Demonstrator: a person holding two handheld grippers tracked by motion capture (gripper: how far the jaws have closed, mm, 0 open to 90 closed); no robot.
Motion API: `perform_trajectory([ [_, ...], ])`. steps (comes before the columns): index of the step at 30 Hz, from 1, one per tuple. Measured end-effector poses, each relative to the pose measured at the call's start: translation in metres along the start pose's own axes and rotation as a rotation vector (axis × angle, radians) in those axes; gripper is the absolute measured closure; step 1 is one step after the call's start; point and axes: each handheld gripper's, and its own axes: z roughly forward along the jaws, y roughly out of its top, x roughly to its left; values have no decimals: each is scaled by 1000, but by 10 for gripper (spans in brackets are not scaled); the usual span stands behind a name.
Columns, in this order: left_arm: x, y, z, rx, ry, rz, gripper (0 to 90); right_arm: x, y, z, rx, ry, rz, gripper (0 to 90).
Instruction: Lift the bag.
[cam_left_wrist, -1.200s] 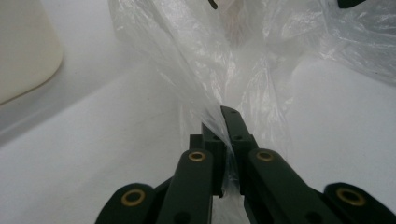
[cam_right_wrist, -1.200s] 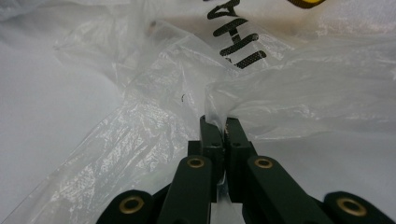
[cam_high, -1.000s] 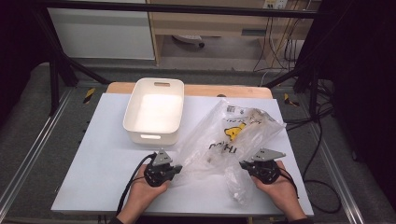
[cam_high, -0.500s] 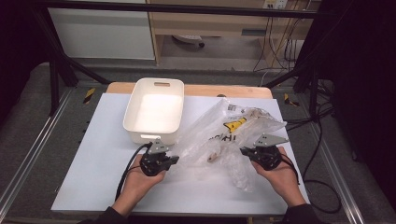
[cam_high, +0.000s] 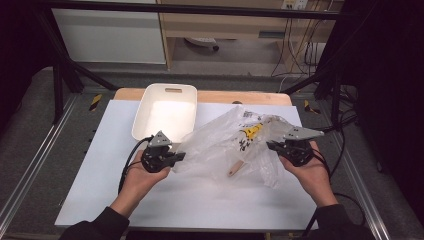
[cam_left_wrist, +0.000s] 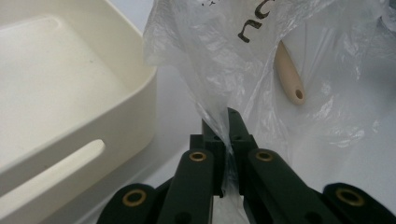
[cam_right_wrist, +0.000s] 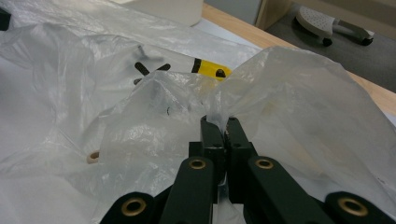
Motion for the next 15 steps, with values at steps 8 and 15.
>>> perform_trajectory([
  [8, 2, 15, -7, -16, 3, 15, 900, -7, 10, -7, -20, -22, -6, 900],
  [15, 5, 32, -14, -35, 11, 23, 900, -17, 21, -15, -44, -36, 1, 900],
])
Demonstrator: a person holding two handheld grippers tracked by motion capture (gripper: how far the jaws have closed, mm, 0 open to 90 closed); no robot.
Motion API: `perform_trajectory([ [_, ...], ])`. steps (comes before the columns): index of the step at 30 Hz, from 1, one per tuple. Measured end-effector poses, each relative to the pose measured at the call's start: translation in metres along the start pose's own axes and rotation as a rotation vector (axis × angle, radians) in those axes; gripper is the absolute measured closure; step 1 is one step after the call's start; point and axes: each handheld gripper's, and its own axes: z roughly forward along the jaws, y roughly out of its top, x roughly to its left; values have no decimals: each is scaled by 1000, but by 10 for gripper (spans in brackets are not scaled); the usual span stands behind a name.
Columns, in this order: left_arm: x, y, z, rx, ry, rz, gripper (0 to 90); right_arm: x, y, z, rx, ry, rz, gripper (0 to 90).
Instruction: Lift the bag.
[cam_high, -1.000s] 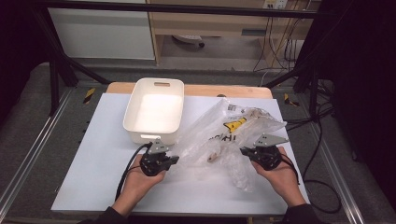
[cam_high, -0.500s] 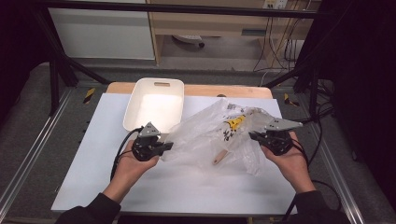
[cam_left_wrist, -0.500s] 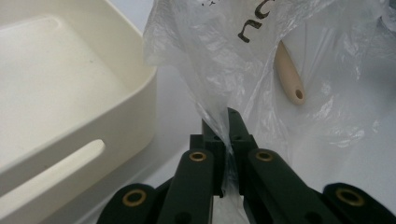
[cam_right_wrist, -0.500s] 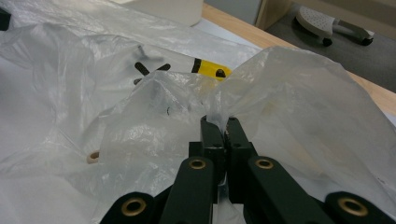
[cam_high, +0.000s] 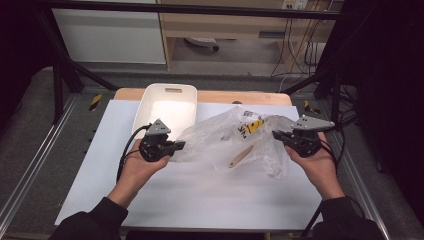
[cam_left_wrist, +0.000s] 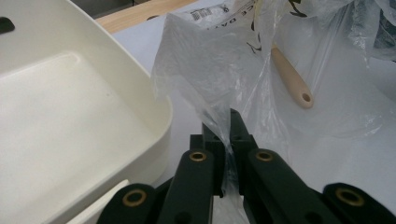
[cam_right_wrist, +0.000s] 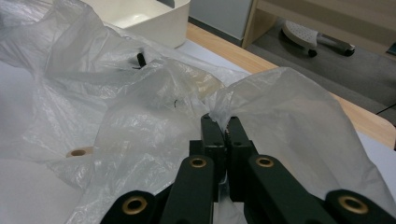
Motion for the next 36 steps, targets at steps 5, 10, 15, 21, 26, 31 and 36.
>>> perform_trajectory([
  [5, 3, 12, -2, -5, 5, 6, 900, -8, 7, -3, -11, -9, 13, 900],
  [10, 6, 24, -6, -19, 13, 10, 900, -16, 14, -5, -23, -5, 39, 900],
  [15, 12, 37, -10, -34, 25, 3, 900, -26, 21, -5, -43, 5, 83, 900],
  [21, 27, 53, -11, -49, 47, -34, 900, -35, 30, 0, -50, 7, 111, 900],
  [26, 38, 66, -10, -40, 72, -45, 900, -40, 38, 7, -56, 6, 129, 900],
  [31, 45, 76, -8, -27, 90, -42, 900, -47, 46, 16, -51, 1, 140, 900],
  [36, 53, 84, -7, -14, 112, -34, 900, -52, 53, 22, -49, -1, 148, 900],
])
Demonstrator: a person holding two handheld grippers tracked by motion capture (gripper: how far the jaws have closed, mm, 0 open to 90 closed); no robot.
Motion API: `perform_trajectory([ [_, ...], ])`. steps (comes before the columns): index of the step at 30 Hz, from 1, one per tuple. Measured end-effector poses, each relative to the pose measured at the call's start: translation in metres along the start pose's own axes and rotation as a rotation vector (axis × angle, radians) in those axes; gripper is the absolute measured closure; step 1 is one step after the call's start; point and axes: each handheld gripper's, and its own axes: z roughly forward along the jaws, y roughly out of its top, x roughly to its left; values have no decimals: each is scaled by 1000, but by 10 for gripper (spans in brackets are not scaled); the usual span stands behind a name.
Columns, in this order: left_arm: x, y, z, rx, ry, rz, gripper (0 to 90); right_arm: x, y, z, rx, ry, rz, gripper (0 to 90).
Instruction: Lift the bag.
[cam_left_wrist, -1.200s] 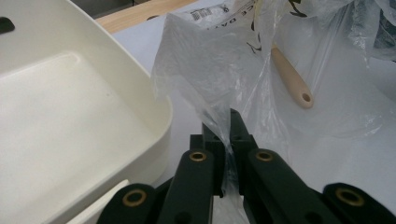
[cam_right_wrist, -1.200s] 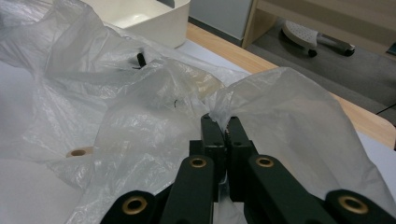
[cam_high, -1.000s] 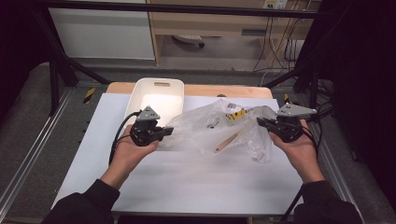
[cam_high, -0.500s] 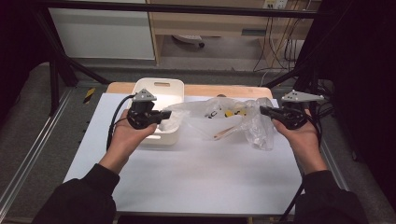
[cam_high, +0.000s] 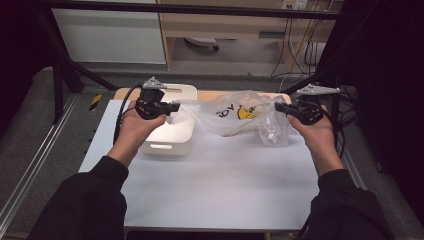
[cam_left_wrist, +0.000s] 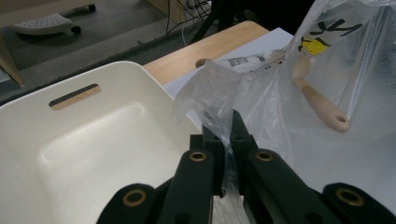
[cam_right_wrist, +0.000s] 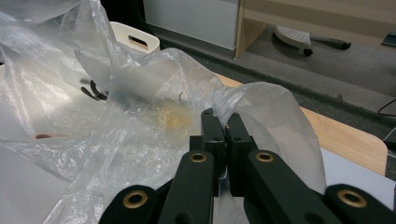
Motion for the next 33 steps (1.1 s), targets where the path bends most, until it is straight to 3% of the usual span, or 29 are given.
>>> perform_trajectory([
  [9, 18, 11, -2, -21, 25, -49, 900, -3, 12, 5, -16, 1, 19, 900],
  [25, 20, 44, -5, -52, 52, -47, 900, -15, 48, -4, -41, -45, 27, 900],
  [33, 25, 54, -10, -82, 65, -71, 900, -25, 63, -13, -67, -66, 43, 900],
])
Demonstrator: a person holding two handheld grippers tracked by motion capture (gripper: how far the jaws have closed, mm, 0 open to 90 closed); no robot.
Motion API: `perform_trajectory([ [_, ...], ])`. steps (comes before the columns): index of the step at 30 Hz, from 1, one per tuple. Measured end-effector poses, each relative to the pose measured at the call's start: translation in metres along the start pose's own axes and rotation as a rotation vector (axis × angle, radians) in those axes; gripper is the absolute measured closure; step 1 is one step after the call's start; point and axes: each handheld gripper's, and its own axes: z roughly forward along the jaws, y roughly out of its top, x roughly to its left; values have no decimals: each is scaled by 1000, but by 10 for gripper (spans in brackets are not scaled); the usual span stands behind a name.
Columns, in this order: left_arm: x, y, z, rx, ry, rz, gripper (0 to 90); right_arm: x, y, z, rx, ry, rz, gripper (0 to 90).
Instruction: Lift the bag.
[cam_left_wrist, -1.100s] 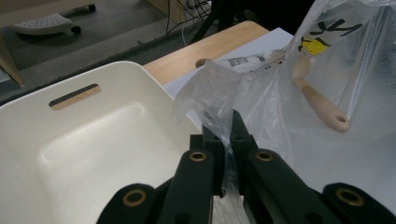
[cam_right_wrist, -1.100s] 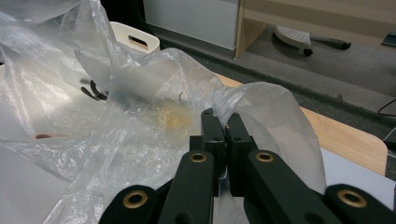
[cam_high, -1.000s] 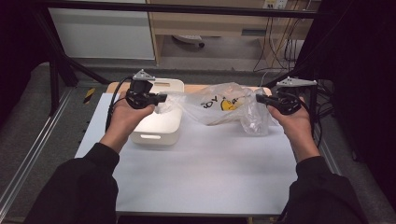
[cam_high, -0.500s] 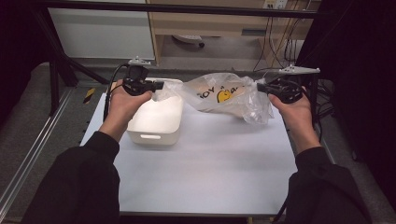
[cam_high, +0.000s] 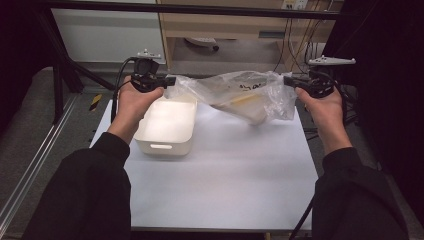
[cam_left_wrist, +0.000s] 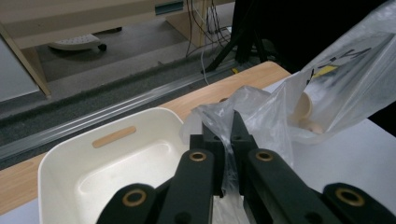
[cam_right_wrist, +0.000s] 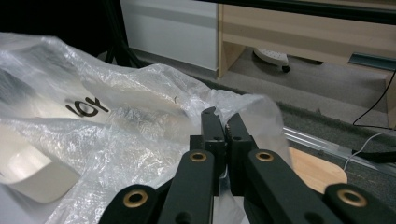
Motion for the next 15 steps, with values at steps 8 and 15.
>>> perform_trajectory([
  [8, 1, 5, 2, -12, 8, -22, 900, -2, 10, -2, -15, -10, 0, 900],
  [15, 1, 15, -1, -83, 45, -27, 900, -5, 23, -5, -37, -25, 2, 900],
])
